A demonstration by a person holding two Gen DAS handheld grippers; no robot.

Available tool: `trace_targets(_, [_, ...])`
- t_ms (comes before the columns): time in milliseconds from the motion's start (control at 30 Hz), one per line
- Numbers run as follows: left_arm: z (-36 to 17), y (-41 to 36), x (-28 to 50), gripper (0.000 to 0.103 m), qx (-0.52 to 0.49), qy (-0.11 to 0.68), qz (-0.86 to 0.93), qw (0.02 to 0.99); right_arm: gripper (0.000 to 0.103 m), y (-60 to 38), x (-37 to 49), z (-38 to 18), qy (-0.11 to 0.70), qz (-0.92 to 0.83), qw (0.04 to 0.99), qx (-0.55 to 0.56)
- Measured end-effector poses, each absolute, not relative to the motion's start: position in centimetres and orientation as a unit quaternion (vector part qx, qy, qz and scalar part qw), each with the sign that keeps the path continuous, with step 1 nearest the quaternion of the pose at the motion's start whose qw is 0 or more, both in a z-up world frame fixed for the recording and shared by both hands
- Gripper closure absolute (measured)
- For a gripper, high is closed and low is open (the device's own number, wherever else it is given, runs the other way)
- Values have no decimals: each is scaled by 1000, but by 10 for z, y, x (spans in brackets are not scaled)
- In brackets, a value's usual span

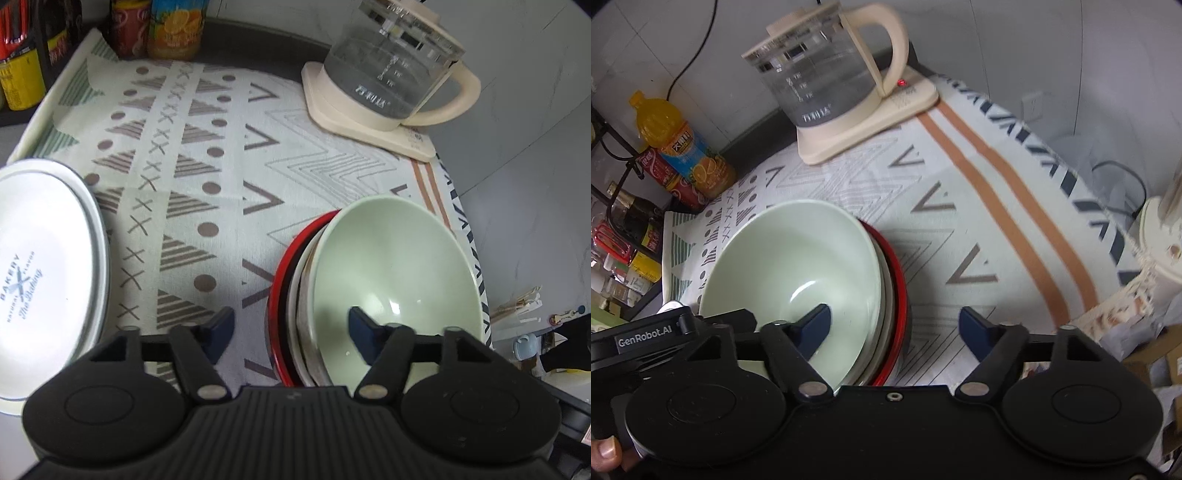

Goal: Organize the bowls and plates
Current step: 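Move both grippers to the rim of the green bowls in the red bowl, then close both grippers on the rim of the bowl stack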

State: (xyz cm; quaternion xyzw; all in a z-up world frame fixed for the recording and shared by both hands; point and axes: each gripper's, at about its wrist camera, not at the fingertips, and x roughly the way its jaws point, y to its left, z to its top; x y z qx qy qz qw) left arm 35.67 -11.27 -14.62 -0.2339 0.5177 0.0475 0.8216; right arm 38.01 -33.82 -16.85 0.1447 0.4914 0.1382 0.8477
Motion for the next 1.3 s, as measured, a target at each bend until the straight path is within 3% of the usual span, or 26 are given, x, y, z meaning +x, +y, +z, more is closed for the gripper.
trace_targets(133, [-155,-114,358,69,-237,523,37,818,50,-335,384,-178,504,144,839,147])
trace_targets(233, [-162,-112,359,74,-245,525,40,814,69,-334,387,-184,514,154,830,150])
trace_targets(833, [-148,-119,346,74,-232,501,52,832,73,-333,384,-181,492,162,845,134])
trace_targets(1300, [-98,-101,326,74,-226,442,87,864,73,-316,380,-153,471,203,851,117])
